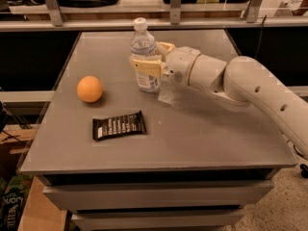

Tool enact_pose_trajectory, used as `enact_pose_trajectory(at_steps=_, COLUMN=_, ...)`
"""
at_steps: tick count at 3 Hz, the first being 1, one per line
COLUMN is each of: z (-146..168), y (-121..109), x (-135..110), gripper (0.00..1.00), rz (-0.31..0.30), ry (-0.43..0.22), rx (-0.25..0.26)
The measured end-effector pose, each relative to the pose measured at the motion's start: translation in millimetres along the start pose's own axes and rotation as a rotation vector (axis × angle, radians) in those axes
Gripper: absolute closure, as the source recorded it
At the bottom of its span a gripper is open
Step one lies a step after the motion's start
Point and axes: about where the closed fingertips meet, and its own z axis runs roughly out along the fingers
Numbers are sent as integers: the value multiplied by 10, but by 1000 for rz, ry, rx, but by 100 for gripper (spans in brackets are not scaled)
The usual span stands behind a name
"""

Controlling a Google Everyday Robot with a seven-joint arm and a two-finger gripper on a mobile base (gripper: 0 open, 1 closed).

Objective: Place blue plastic bottle upright

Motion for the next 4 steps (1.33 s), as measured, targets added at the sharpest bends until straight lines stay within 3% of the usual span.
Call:
enact_pose_trajectory(at_steps=3, z=11, y=-12, x=35, gripper=13, rz=12, ry=0, rx=-5)
enact_pose_trajectory(at_steps=4, z=15, y=-9, x=30, gripper=0, rz=14, ry=2, rx=-7)
